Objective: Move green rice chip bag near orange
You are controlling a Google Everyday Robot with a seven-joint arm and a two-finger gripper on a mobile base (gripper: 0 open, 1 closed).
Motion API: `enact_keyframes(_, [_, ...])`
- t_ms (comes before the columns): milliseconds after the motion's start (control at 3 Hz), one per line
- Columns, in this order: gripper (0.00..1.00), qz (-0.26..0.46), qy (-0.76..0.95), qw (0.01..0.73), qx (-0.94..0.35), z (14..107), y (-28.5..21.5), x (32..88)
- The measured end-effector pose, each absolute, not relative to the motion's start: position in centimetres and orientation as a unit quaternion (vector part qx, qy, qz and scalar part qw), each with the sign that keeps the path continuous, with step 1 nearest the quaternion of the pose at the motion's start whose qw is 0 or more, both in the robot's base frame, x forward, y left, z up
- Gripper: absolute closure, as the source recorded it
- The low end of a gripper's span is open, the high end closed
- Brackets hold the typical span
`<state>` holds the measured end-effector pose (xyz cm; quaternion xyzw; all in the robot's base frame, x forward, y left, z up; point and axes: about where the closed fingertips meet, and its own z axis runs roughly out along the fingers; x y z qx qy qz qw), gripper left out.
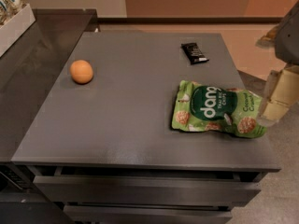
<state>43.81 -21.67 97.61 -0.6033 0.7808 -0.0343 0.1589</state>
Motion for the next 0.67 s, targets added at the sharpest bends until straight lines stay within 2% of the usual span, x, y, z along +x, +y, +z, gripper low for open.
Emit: enact_keyframes(667, [0.00, -0.008, 0.777, 0.179, -0.603, 96.7, -21.0, 44.3])
